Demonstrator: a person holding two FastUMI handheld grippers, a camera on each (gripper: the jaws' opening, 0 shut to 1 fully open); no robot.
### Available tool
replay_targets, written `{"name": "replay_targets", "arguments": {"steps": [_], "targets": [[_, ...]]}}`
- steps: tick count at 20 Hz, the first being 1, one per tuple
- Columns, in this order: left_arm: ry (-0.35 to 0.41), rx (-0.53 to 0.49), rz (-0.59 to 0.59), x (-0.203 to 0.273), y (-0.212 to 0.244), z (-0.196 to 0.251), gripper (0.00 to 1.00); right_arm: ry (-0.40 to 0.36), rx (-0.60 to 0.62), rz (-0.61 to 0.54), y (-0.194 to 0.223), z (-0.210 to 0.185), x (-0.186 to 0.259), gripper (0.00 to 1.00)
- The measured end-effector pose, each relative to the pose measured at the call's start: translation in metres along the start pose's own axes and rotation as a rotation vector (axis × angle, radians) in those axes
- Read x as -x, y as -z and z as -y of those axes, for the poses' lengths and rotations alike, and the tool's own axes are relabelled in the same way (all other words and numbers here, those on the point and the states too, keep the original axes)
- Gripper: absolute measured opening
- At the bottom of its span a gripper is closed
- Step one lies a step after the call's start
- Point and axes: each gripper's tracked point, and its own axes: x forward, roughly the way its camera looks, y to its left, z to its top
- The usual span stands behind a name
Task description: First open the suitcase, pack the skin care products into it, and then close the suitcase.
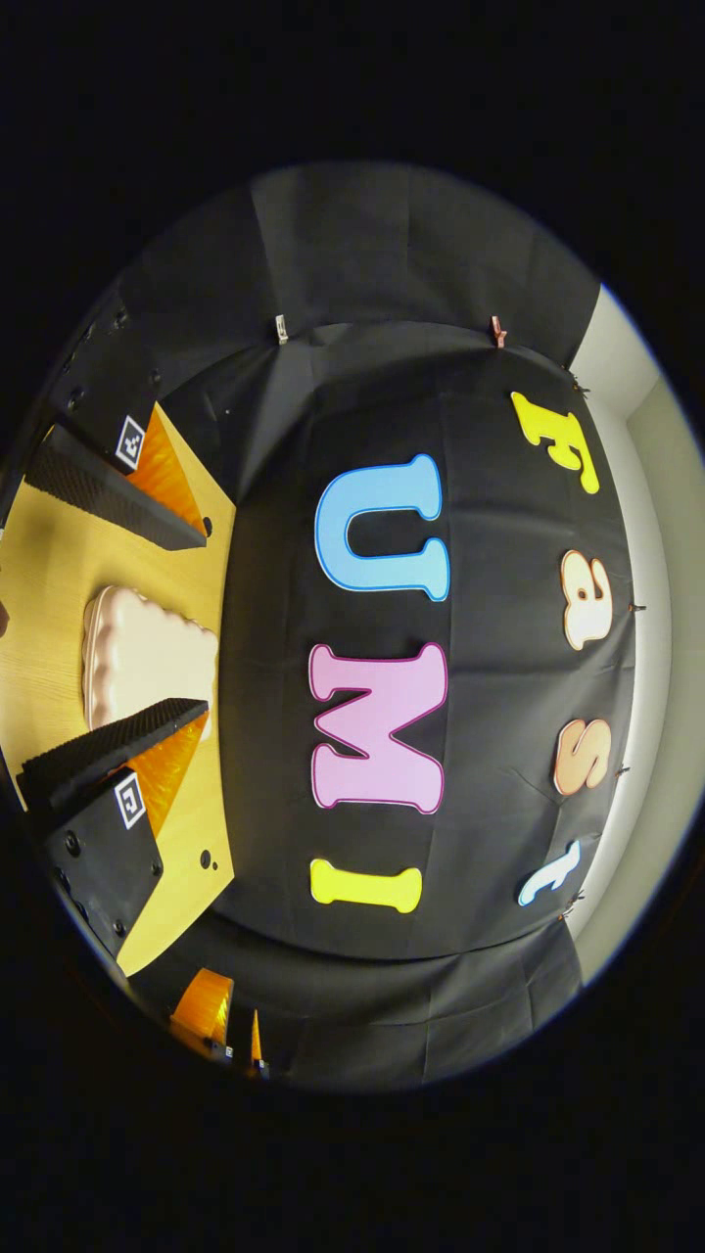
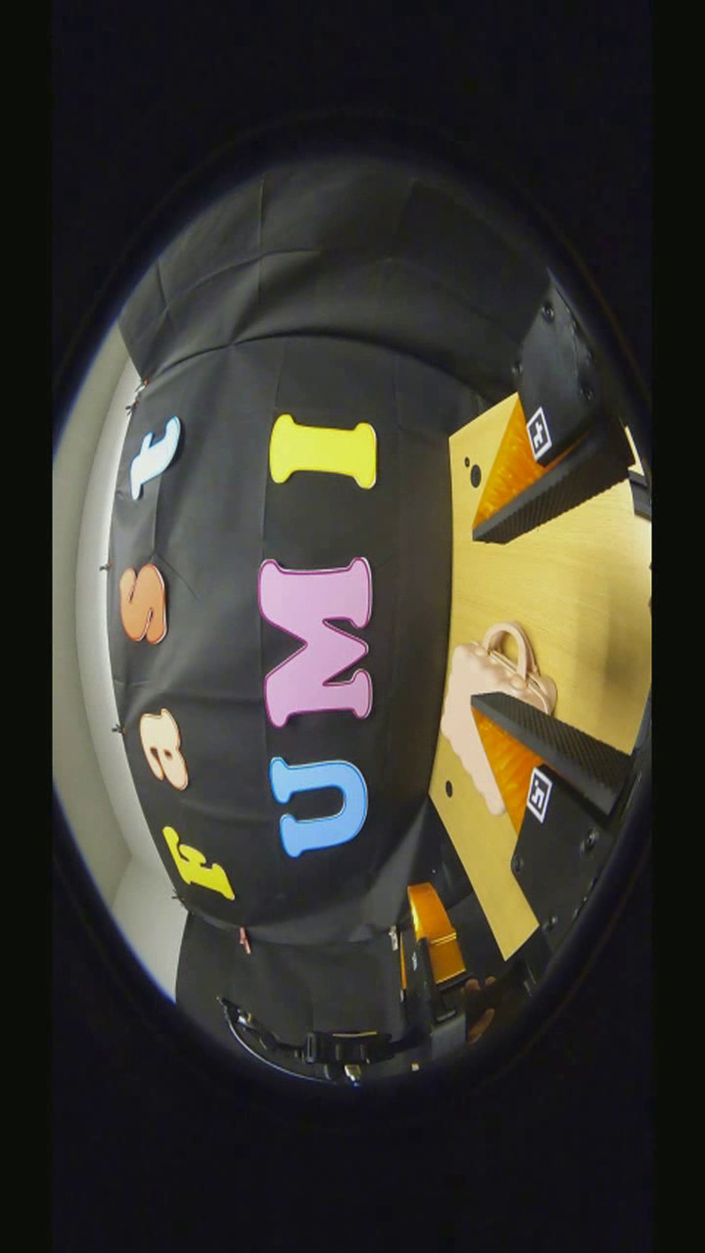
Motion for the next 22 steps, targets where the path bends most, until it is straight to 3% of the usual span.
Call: {"name": "replay_targets", "arguments": {"steps": [10,22], "targets": [[-0.003,-0.016,0.007,0.004,-0.005,0.011,0.96,0.019,-0.005,0.004,-0.002,0.015,0.000,0.97],[-0.033,-0.026,-0.006,0.016,-0.005,0.014,0.96,-0.031,-0.022,-0.004,-0.003,0.015,0.003,0.98]]}}
